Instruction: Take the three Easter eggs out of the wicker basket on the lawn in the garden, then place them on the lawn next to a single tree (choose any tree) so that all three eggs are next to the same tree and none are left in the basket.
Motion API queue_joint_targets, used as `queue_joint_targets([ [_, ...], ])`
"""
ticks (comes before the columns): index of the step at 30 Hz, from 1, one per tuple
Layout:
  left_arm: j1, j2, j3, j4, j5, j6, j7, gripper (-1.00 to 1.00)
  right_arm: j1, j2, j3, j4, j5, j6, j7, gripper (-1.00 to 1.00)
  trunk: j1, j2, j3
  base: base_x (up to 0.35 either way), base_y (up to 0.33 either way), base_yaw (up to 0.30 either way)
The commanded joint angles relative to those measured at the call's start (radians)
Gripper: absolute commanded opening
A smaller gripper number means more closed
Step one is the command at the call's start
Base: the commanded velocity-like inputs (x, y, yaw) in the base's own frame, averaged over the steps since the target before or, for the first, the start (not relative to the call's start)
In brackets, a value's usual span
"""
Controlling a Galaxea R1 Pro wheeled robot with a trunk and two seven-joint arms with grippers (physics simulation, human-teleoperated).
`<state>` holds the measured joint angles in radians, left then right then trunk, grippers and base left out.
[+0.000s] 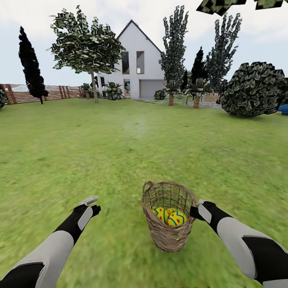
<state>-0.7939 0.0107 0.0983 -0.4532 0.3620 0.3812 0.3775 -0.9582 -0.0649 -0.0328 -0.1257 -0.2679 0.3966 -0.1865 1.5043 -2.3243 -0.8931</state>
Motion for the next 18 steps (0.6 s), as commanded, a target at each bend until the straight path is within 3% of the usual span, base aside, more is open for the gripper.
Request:
queue_joint_targets([
  [1, 0.0, 0.0, 0.0, 0.0, 0.011, 0.004, 0.007, 1.0, -0.001, 0.0, -0.01, -0.003, -0.008, 0.004, -0.005, -1.0, 0.0, 0.0, -0.001, 0.0, 0.0, -0.262],
  [10, 0.0, -0.005, -0.001, 0.048, 0.008, 0.0, 0.007, 1.0, -0.001, -0.001, -0.01, -0.005, -0.007, 0.004, -0.005, -1.0, 0.0, 0.0, -0.001, 0.0, 0.0, -0.263],
  [11, 0.0, -0.008, -0.002, 0.06, 0.007, -0.035, 0.006, 1.0, -0.001, -0.001, -0.01, -0.005, -0.007, 0.004, -0.005, -1.0, 0.0, 0.0, -0.001, 0.0, 0.0, -0.263],
  [13, 0.0, -0.01, -0.003, 0.112, 0.006, -0.259, -0.023, 1.0, -0.001, -0.003, -0.01, -0.005, -0.007, 0.004, -0.005, -1.0, 0.0, 0.0, -0.001, 0.0, 0.0, -0.263],
  [14, 0.0, -0.011, -0.003, 0.131, 0.005, -0.318, -0.031, 1.0, -0.001, -0.007, -0.01, -0.005, -0.007, 0.004, -0.005, -1.0, 0.0, 0.0, -0.001, 0.0, 0.0, -0.263],
  [16, 0.001, -0.016, -0.005, 0.143, 0.003, -0.373, -0.067, 1.0, -0.001, -0.016, -0.011, -0.005, -0.007, 0.004, -0.005, -1.0, 0.0, 0.0, -0.001, 0.0, 0.0, -0.263],
  [17, 0.007, -0.018, -0.006, 0.144, -0.007, -0.488, -0.105, 1.0, -0.001, -0.021, -0.014, -0.006, -0.007, 0.004, -0.005, -1.0, 0.0, 0.0, -0.001, 0.0, 0.0, -0.263],
  [18, 0.015, -0.026, -0.008, 0.149, -0.05, -0.545, -0.113, 1.0, -0.001, -0.024, -0.015, -0.005, -0.007, 0.004, -0.005, -1.0, 0.0, 0.0, -0.001, 0.0, 0.0, -0.263],
])
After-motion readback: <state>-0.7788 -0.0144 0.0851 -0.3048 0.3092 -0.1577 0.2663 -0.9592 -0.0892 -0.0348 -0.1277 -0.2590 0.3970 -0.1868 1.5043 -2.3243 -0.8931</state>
